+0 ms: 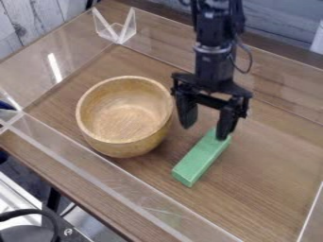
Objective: Remove the green block from inside the brown bowl and put it on the table
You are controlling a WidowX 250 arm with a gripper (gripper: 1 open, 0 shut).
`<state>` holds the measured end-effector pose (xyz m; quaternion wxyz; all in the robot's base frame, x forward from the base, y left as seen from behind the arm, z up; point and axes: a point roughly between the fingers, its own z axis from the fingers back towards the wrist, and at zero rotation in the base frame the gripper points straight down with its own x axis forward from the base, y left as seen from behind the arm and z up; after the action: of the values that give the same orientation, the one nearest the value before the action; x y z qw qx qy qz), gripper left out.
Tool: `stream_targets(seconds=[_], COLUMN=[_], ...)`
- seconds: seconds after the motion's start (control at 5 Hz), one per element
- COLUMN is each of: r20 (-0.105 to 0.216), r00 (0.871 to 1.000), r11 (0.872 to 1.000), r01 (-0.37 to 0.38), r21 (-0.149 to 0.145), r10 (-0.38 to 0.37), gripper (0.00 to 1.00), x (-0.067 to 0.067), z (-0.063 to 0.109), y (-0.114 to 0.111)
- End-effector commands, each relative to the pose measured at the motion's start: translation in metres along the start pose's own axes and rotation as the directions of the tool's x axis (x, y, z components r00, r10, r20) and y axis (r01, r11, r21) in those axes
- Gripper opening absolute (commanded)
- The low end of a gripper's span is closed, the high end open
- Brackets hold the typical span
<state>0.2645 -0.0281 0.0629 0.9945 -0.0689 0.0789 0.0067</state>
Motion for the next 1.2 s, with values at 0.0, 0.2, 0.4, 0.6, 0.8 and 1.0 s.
stream_targets(seconds=[0.0,0.2,0.4,0.6,0.8,1.0], r20=[0.100,0.121,0.126,0.122,0.118,0.119], r00=[0.995,0.992,0.991,0.991,0.991,0.991], r11=[1.000,0.999,0.999,0.998,0.997,0.997], r01=[0.028,0.033,0.037,0.046,0.052,0.053], r21=[0.008,0.017,0.032,0.048,0.056,0.063], r10=[-0.029,-0.034,-0.041,-0.052,-0.058,-0.060], gripper=[1.00,1.00,1.00,1.00,1.00,1.00], x=[0.004,-0.002,-0.011,-0.015,-0.016,-0.016], z=[0.031,0.042,0.047,0.043,0.038,0.035], y=[0.000,0.004,0.011,0.019,0.021,0.024])
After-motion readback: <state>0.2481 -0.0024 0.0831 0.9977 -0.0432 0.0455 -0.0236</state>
